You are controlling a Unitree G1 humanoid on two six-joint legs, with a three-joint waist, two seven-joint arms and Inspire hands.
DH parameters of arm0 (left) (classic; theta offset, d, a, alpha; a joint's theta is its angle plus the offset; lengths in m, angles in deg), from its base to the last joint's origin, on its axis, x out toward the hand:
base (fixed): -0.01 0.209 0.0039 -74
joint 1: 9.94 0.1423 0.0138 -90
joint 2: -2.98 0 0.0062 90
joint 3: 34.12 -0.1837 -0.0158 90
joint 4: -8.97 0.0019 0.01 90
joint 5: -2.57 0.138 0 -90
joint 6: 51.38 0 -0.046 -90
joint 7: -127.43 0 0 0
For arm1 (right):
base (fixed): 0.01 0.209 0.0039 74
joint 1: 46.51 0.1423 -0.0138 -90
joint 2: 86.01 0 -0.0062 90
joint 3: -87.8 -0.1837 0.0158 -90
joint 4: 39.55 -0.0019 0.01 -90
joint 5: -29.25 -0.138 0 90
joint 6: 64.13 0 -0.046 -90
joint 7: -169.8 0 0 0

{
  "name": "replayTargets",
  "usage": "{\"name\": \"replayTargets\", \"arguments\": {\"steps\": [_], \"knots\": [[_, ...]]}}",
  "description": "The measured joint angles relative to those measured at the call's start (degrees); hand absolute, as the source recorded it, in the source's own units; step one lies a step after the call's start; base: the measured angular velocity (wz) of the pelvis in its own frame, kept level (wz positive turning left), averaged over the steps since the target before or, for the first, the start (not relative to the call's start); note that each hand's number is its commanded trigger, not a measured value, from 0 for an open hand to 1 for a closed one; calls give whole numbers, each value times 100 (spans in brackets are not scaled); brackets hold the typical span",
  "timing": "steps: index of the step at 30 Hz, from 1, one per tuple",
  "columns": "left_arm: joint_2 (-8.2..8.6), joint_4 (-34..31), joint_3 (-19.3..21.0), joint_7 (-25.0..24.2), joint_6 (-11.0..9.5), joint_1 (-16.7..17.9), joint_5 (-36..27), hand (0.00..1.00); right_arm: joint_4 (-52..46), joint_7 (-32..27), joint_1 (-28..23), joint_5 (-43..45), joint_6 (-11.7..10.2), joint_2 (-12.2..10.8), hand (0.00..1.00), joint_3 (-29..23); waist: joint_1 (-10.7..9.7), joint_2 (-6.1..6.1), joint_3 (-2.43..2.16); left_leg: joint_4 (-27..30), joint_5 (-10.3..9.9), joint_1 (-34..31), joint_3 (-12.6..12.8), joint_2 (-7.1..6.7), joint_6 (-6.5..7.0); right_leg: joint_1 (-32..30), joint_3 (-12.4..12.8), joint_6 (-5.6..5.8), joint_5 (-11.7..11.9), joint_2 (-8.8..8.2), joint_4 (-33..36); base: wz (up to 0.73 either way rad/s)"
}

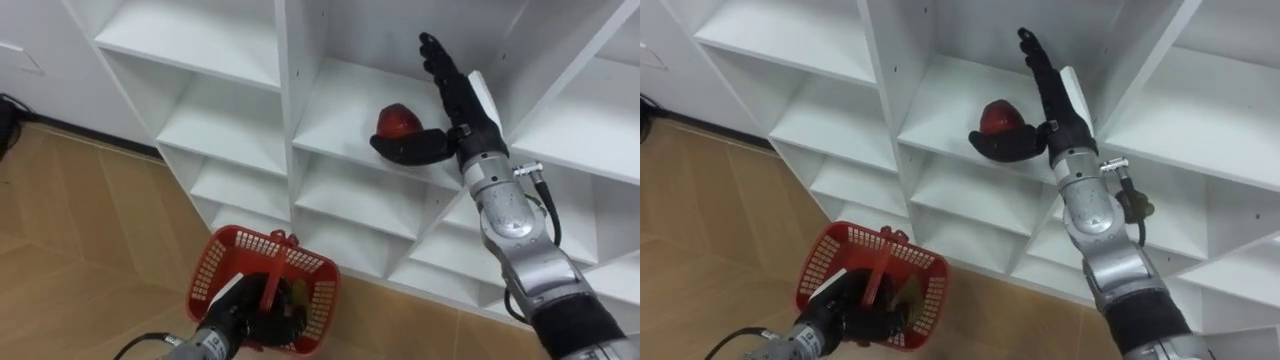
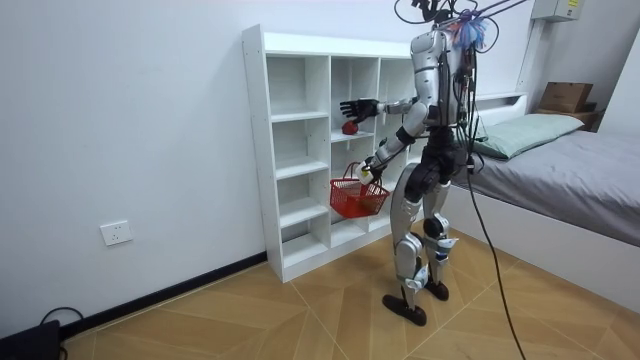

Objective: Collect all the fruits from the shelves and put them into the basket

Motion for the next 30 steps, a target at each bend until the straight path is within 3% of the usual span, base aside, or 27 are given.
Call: {"name": "replayTargets", "arguments": {"steps": [18, 30], "knots": [[-3, 0, 7, 37, 37, -11, -1, 100, 730, 39, 163, -132, 18, -18, 0, 12, 16, -108, -10, 5, 63, 5, 28, -32, 37, 6, 84, 21, -5, -52, 86, 3], [-13, 131, -10, 16, 151, -62, 3, 100, 1357, 219, 172, -114, 2, -45, 0, 118, 12, -86, -12, -20, 84, -25, -3, -73, 73, 11, 3, 56, 7, -95, 76, 1]]}}
